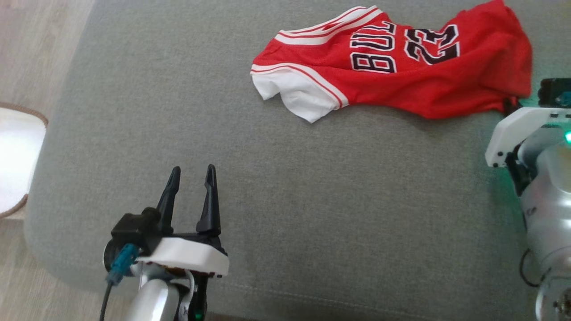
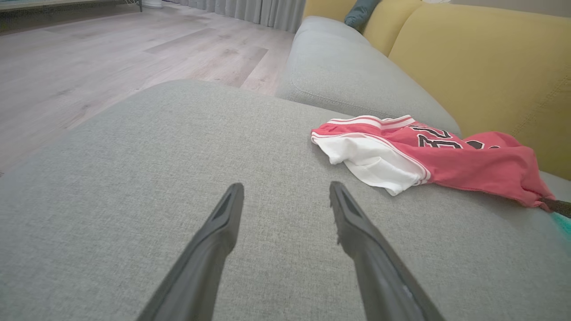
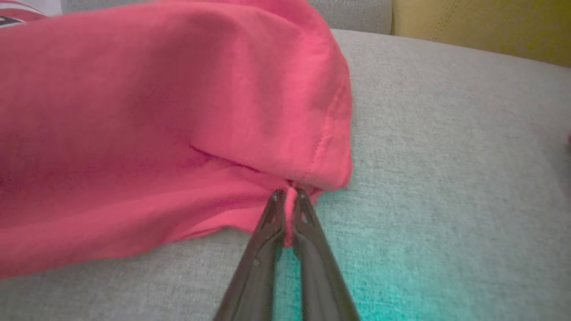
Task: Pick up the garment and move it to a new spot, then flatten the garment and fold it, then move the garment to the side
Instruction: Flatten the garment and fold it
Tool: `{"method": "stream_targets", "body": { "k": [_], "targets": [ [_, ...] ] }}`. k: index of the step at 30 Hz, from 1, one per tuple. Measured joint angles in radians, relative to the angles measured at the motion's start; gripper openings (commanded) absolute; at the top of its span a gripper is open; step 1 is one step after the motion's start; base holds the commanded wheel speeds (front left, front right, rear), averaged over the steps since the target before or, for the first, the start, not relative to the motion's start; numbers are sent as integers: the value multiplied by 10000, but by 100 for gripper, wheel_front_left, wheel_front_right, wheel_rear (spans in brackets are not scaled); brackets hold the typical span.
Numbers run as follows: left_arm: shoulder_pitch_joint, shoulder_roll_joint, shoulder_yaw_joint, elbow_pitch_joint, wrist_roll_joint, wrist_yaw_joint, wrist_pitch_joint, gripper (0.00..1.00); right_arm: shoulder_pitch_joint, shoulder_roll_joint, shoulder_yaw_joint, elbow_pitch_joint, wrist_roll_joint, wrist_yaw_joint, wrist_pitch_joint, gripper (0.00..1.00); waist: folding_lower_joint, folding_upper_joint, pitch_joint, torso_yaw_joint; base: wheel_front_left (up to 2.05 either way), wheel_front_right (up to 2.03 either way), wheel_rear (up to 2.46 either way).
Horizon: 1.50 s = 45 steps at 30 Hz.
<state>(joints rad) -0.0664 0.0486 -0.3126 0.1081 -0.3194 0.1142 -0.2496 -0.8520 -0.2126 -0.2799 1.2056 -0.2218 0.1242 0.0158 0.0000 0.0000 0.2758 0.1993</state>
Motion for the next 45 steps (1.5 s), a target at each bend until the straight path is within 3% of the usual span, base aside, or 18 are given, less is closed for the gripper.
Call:
{"method": "stream_targets", "body": {
  "k": [7,14,22,24,26,27,38,45],
  "targets": [
    [12,0,52,8,0,4,0,100,140,460,-15,31,150,0,-869,0,0,0,-305,-488,0,0,0],
    [42,0,161,-2,0,15,0,100,1238,483,-42,-305,617,0,-1515,0,0,0,-646,-1067,0,0,0],
    [225,2,362,-61,36,4,0,100,2412,477,-316,-1680,897,0,-1651,0,0,0,-671,-1598,0,0,0],
    [221,2,372,-61,90,-2,0,100,2716,541,-401,-2090,897,0,-1586,36,0,0,-614,-1661,0,0,0],
    [221,2,378,-58,90,-10,0,100,3061,698,-466,-2520,897,0,-1469,87,0,0,-591,-1712,0,0,0],
    [221,2,380,-54,90,-10,0,100,3242,805,-491,-2754,922,0,-1459,100,0,0,-600,-1734,0,0,0],
    [127,2,286,963,-52,-364,2,100,5084,1486,-180,-7530,1806,0,-1480,100,0,0,-1122,-2218,0,0,0],
    [-1348,-6,-284,2477,-221,-616,2,100,5698,1632,790,-9649,2763,0,-1281,100,0,0,-749,-2589,0,0,0]
  ]
}}
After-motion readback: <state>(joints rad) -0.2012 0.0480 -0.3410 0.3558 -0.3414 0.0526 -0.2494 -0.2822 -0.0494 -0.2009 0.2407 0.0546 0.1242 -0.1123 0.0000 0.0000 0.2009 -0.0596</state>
